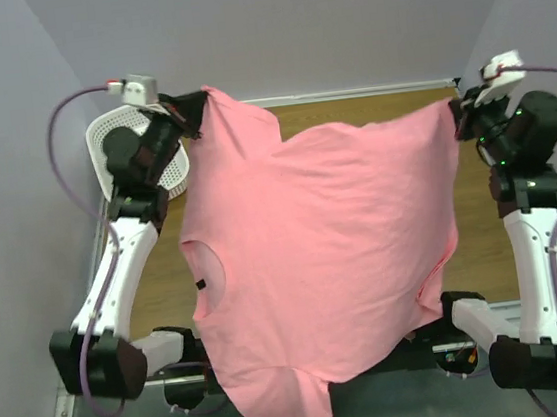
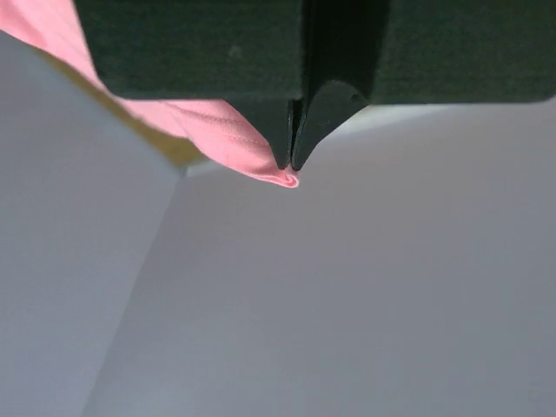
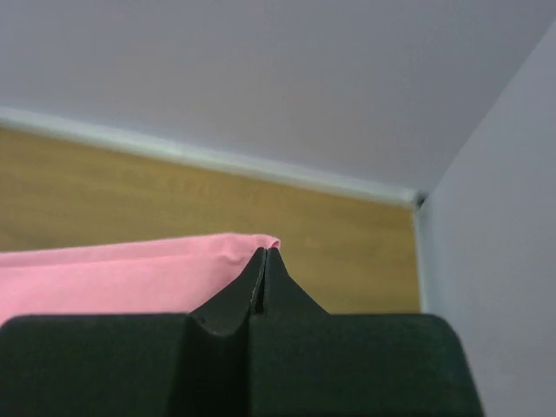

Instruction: Fold and stack the t-shirts

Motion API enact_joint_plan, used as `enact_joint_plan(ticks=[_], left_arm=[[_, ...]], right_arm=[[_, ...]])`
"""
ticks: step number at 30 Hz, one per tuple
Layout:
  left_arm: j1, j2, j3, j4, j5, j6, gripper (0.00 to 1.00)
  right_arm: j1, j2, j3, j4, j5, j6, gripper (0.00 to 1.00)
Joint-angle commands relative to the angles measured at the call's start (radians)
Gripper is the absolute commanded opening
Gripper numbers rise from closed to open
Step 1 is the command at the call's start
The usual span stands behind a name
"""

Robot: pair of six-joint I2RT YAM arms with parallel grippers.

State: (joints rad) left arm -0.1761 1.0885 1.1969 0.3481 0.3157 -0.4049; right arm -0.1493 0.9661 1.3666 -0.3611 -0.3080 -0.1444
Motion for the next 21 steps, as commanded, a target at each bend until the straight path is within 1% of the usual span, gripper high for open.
enact_joint_plan(ticks=[1, 2, 3, 4, 5, 6, 8, 9, 12, 13, 14, 15, 19, 21], left_arm=[[0.0, 0.227, -0.103, 0.104, 0.055, -0.015, 0.0], [0.0, 0.285, -0.102, 0.111, 0.063, -0.011, 0.0], [-0.002, 0.407, -0.077, 0.109, 0.077, -0.005, 0.0], [0.0, 0.474, -0.056, 0.104, 0.085, -0.005, 0.0], [0.0, 0.54, -0.025, 0.089, 0.089, 0.0, 0.0], [-0.002, 0.677, 0.06, 0.044, 0.098, -0.002, 0.0], [-0.003, 0.808, 0.163, -0.015, 0.099, 0.0, 0.0], [-0.003, 0.918, 0.267, -0.081, 0.083, -0.002, 0.0], [-0.003, 1.028, 0.412, -0.144, 0.039, -0.009, 0.0], [-0.003, 1.074, 0.446, -0.155, 0.031, -0.014, 0.0], [-0.002, 1.094, 0.478, -0.168, 0.023, -0.018, 0.0], [0.001, 1.134, 0.545, -0.201, 0.013, -0.02, 0.0], [0.012, 1.217, 0.7, -0.274, 0.0, -0.032, 0.0], [0.013, 1.246, 0.756, -0.313, 0.009, -0.026, 0.0]], right_arm=[[0.008, 0.008, -0.283, 0.229, -0.057, -0.026, 0.01], [0.008, 0.064, -0.407, 0.348, -0.068, -0.018, 0.01], [0.008, 0.106, -0.49, 0.466, -0.084, -0.018, 0.01], [0.007, 0.15, -0.514, 0.514, -0.1, -0.029, 0.01], [0.007, 0.274, -0.529, 0.565, -0.094, -0.037, 0.01], [0.007, 0.336, -0.534, 0.606, -0.091, -0.035, 0.01], [0.005, 0.48, -0.499, 0.704, -0.06, -0.038, 0.01], [0.004, 0.614, -0.473, 0.72, -0.053, -0.044, 0.01], [-0.004, 0.771, -0.355, 0.726, -0.045, -0.027, 0.01], [-0.006, 0.84, -0.325, 0.726, -0.055, -0.021, 0.01], [-0.006, 0.876, -0.302, 0.726, -0.06, -0.008, 0.01], [-0.006, 0.926, -0.252, 0.725, -0.063, 0.003, 0.01], [-0.006, 1.022, -0.147, 0.686, -0.056, 0.035, 0.01], [-0.007, 1.037, -0.124, 0.682, -0.045, 0.046, 0.0]])
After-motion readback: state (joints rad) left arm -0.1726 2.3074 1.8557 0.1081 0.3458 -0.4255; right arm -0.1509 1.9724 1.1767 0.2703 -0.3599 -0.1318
